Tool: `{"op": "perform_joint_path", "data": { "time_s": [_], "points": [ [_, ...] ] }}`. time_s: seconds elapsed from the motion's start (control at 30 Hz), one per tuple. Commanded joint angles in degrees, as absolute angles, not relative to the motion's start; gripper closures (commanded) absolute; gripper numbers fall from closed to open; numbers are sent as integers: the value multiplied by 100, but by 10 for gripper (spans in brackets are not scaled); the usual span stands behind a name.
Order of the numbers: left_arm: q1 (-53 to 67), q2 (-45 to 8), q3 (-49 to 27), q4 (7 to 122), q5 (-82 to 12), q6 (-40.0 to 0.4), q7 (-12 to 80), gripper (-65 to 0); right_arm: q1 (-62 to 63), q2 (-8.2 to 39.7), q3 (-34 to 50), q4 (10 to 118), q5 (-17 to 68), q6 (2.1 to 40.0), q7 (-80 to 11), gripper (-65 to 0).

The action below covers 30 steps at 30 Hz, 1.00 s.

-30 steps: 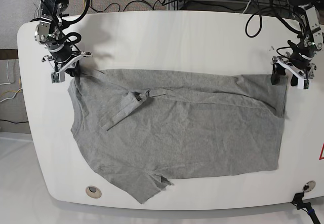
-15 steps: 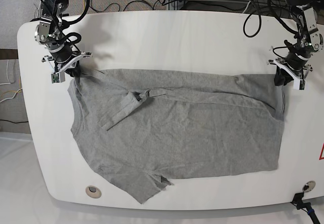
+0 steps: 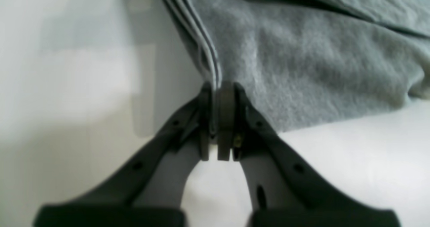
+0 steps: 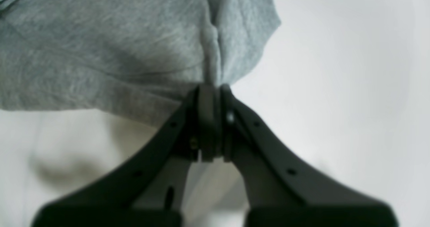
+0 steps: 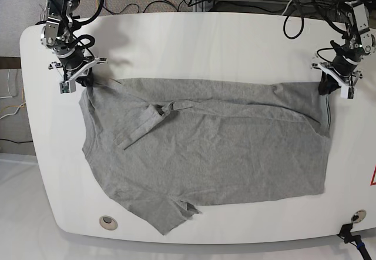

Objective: Fold the T-shirt properly
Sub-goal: 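Drag the held edge away from the hem to straighten the shirt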

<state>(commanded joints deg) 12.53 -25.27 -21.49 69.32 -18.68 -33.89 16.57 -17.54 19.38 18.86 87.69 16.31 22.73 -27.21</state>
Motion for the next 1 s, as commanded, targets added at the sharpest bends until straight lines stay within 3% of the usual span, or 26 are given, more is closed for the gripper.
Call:
{"op": "perform_joint_path", "data": {
  "time_s": [0.57,1.0],
  "points": [
    [3495,-3037,-2396,8409,-1877,-3398,1657,0,-3732,1815,2273,10158,1631,2273,-2730,0],
    [3679,-3037,-2387,8514,-1877,-3398,1842,0,-3829,1815,2290,10176,1631,2273,-2730,0]
  ]
}}
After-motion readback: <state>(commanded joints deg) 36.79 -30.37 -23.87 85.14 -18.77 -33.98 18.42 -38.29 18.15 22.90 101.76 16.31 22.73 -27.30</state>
